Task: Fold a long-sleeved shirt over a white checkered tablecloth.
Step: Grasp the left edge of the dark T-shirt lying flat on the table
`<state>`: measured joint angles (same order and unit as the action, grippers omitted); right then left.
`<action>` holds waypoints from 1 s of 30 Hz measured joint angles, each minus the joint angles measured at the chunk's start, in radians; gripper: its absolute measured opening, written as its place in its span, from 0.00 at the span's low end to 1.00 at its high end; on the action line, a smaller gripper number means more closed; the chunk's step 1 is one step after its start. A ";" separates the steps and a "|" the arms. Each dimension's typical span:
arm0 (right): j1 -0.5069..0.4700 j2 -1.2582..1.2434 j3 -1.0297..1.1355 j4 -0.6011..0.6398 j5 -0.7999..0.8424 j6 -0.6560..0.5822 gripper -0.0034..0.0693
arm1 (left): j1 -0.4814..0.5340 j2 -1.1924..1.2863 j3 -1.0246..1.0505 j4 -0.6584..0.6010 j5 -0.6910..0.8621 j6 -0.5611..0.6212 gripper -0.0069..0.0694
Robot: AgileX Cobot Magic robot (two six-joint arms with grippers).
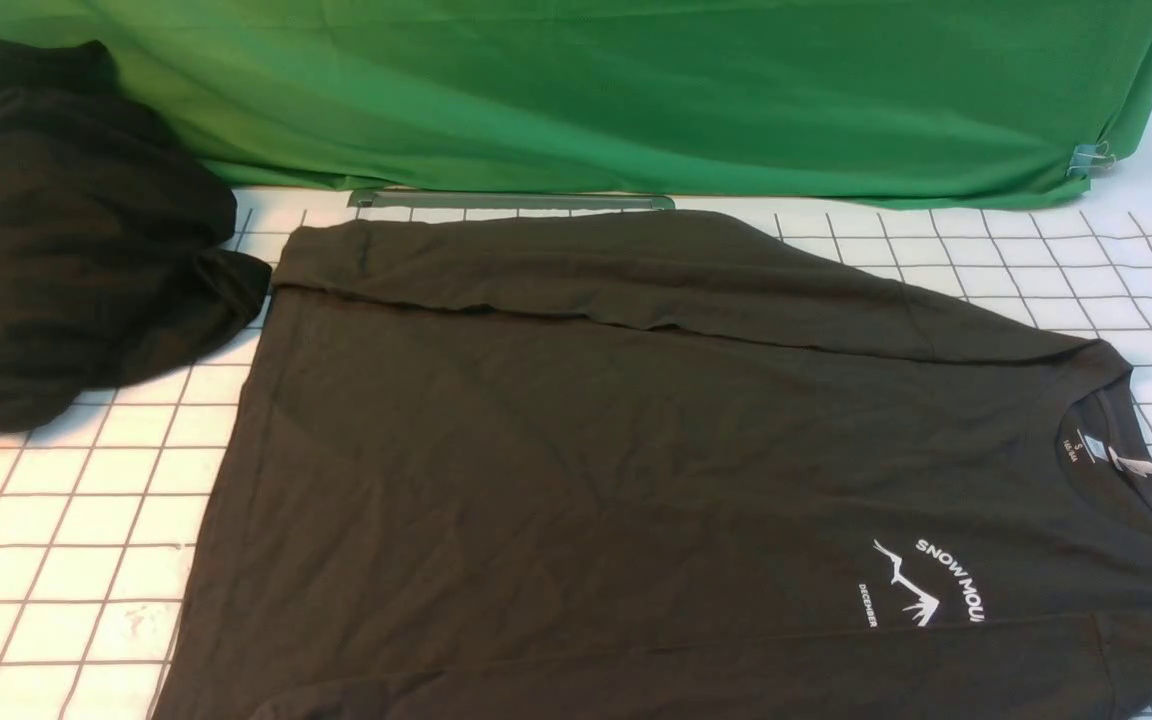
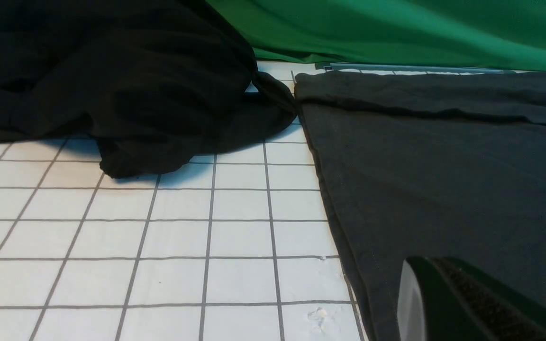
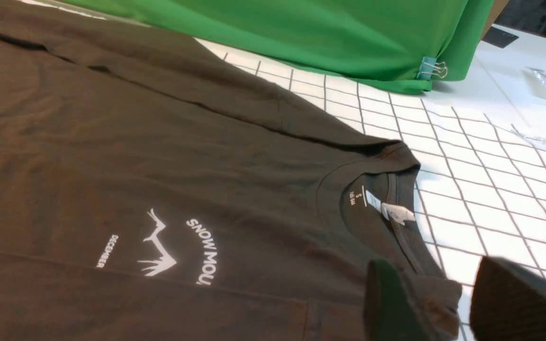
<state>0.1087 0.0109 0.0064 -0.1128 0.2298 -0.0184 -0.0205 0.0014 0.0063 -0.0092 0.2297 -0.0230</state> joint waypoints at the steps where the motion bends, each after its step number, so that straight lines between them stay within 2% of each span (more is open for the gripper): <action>1: 0.000 0.000 0.000 0.000 0.000 0.000 0.39 | 0.000 0.000 0.000 0.000 0.000 0.000 0.09; 24: 0.000 0.000 0.000 0.000 -0.007 -0.002 0.39 | 0.000 0.000 0.000 -0.016 0.000 -0.006 0.09; 26: 0.000 0.000 0.000 0.011 -0.011 0.005 0.39 | 0.000 0.000 0.000 -0.110 0.000 -0.063 0.09; 29: 0.000 0.000 0.000 0.104 -0.046 0.121 0.39 | 0.000 0.000 0.000 -0.404 0.001 -0.225 0.09; 30: 0.000 0.000 0.000 0.185 -0.075 0.216 0.39 | 0.000 0.000 0.000 -0.547 0.003 -0.290 0.09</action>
<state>0.1087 0.0109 0.0064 0.0722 0.1549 0.1974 -0.0205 0.0014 0.0063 -0.5559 0.2322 -0.3126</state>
